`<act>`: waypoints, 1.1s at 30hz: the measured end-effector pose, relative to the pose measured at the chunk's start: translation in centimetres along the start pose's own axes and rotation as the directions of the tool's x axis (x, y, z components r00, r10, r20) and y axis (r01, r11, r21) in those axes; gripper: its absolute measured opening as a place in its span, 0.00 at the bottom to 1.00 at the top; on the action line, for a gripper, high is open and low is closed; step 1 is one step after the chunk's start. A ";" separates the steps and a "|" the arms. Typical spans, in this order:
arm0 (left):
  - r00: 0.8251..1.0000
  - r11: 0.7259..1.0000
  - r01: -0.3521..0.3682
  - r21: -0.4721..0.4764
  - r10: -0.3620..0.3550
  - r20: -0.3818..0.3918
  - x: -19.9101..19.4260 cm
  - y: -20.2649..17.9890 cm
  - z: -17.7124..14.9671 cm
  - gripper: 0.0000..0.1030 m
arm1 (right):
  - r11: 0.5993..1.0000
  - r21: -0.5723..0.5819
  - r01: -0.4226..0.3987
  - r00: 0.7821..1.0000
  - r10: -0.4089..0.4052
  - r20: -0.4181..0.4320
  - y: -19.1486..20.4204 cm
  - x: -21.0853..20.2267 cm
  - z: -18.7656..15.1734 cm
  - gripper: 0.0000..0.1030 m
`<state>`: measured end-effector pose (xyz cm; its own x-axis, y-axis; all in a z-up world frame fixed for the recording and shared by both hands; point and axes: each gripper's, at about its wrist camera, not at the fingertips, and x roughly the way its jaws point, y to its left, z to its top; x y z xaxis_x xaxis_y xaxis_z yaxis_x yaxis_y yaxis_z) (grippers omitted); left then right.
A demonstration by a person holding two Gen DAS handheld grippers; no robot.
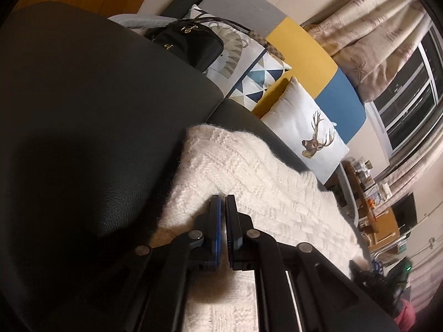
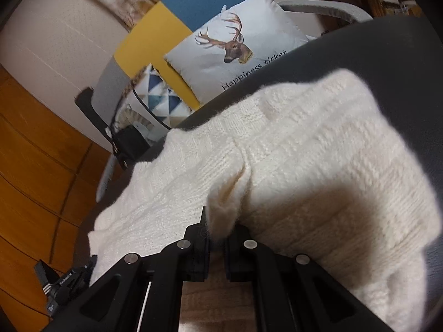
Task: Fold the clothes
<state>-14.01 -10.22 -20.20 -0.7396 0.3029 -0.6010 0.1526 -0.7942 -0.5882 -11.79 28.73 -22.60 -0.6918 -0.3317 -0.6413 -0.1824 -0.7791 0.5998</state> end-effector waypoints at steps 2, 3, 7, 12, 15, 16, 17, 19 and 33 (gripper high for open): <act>1.000 1.000 0.006 -0.003 -0.006 0.001 0.0 0.1 0.0 0.06 | 0.999 -0.038 0.007 1.000 -0.006 0.024 0.9 -1.1 0.4 0.08; 1.000 1.000 0.009 -0.004 -0.009 0.002 0.0 0.1 0.0 0.06 | 0.998 -0.060 0.017 0.999 -0.014 0.047 1.3 -1.9 0.6 0.08; 1.000 1.000 0.020 -0.009 -0.020 0.005 0.0 0.2 0.0 0.06 | 0.995 -0.064 0.073 0.996 -0.069 0.062 0.9 -2.4 0.3 0.08; 0.999 0.999 0.031 -0.010 -0.031 0.012 -0.1 0.2 -0.1 0.06 | 0.999 -0.009 0.046 0.997 -0.045 0.060 -0.8 -2.0 -1.1 0.08; 0.999 0.999 0.044 0.000 -0.044 0.027 -0.4 0.1 -0.2 0.06 | 0.999 0.025 -0.036 0.997 0.034 0.076 -0.4 -3.0 -0.7 0.07; 0.999 0.999 0.044 0.005 -0.044 0.032 -0.5 0.0 -0.2 0.06 | 0.997 0.019 -0.070 0.994 0.068 0.090 0.1 -3.6 -0.6 0.07; 0.998 0.999 0.044 0.011 -0.045 0.036 -0.5 -0.1 -0.2 0.08 | 0.997 -0.015 -0.072 0.991 0.073 0.110 1.0 -4.5 -0.5 0.07; 0.998 0.999 0.051 0.017 -0.051 0.045 -0.7 -0.2 -0.2 0.10 | 0.996 -0.054 -0.069 0.986 0.077 0.146 2.3 -6.0 -0.3 0.07; 0.995 0.995 0.093 -0.021 -0.092 0.031 -0.5 0.5 -0.2 0.14 | 0.967 0.203 0.155 0.977 -0.180 0.112 -0.9 -5.3 -1.1 0.24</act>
<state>-13.43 -10.65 -20.35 -0.7707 0.3584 -0.5269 0.0970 -0.7512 -0.6529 -7.14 30.63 -20.28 -0.7215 -0.1246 -0.6811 -0.4254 -0.6964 0.5780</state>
